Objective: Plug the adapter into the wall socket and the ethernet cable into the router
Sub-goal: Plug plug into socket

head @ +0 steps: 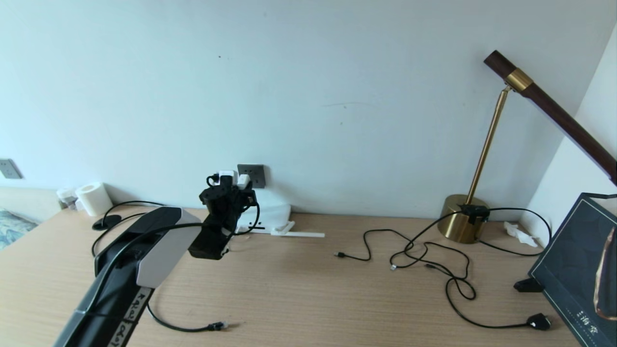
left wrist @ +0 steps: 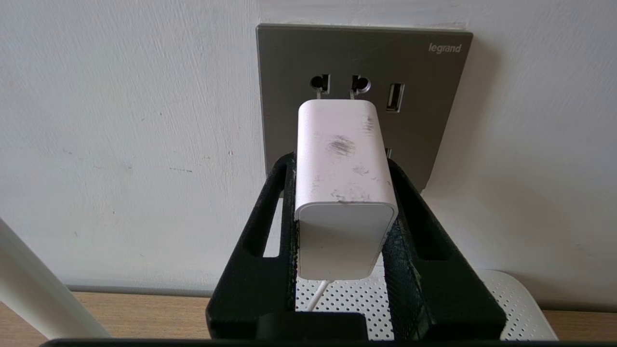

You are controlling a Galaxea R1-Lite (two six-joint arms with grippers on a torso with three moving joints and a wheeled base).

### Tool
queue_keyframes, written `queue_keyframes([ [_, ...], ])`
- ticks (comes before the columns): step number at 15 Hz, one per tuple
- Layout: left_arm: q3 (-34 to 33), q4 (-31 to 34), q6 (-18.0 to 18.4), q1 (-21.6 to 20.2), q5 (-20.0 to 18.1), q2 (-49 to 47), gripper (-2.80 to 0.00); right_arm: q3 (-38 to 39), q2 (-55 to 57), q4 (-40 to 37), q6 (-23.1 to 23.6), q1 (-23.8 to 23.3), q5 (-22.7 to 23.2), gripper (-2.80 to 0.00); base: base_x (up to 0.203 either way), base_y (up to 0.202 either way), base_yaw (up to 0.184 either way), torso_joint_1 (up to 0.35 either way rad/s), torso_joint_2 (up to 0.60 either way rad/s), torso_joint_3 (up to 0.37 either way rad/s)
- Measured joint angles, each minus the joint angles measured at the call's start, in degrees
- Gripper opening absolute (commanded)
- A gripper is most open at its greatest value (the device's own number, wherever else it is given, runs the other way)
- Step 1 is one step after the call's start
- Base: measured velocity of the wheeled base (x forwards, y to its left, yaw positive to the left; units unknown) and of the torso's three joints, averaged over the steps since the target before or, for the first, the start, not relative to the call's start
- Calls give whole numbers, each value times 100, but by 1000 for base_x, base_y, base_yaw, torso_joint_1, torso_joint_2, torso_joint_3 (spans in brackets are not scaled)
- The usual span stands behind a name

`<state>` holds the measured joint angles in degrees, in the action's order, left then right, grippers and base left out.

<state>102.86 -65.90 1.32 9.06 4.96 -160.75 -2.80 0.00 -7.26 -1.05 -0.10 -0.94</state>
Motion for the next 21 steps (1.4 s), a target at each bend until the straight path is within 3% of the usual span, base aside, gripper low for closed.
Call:
queue_keyframes([
  [21,77,229,11,20,-8,42,-280,0,2,2,0,0,0,-280,0,0,0,0,0,0],
])
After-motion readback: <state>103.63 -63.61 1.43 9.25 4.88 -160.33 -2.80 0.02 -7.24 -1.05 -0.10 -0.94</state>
